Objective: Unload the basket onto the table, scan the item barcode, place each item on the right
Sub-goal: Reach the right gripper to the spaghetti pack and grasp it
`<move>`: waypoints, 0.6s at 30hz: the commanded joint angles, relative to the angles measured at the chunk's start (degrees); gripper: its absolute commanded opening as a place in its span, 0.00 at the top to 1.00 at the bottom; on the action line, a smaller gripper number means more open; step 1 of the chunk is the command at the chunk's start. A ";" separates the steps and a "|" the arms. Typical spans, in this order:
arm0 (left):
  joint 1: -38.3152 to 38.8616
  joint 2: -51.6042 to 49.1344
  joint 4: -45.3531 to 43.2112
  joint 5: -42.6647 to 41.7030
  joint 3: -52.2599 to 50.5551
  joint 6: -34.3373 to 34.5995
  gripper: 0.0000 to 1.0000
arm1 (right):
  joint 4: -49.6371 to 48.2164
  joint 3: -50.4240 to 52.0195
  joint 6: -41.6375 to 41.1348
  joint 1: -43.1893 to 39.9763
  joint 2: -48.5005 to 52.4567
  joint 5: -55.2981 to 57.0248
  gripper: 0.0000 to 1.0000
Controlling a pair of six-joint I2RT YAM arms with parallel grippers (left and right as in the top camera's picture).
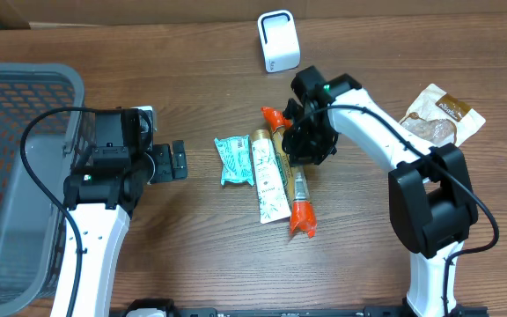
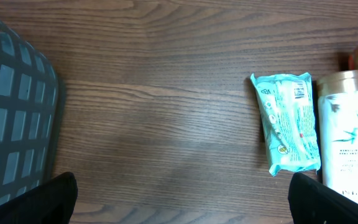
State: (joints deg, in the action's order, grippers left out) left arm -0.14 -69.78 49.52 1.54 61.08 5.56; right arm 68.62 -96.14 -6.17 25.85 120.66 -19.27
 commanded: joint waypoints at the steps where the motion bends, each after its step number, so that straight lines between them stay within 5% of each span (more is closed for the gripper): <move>1: -0.24 -0.31 -0.09 0.35 -0.22 -0.87 0.00 | 2.69 -7.56 0.24 -1.84 -1.49 2.03 0.96; 6: -0.17 -0.31 -0.11 0.33 -0.22 -0.87 0.00 | 10.16 -14.29 -1.70 -1.03 -1.70 16.13 0.96; 13: -0.31 -0.31 -0.09 0.35 -0.22 -0.87 0.01 | 11.56 -9.35 -6.08 3.82 -0.83 34.86 0.96; 15: -0.31 -0.31 -0.11 0.35 -0.22 -0.87 0.00 | 9.11 -5.75 -6.08 5.38 -0.83 35.17 0.78; 18: -0.31 -0.31 -0.11 0.35 -0.22 -0.87 0.00 | 7.02 -2.45 -6.01 7.26 -0.83 31.21 0.22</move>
State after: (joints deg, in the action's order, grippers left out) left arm -0.14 -69.78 49.52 1.54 61.08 5.56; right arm 76.18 -100.97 -11.33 31.24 120.70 11.42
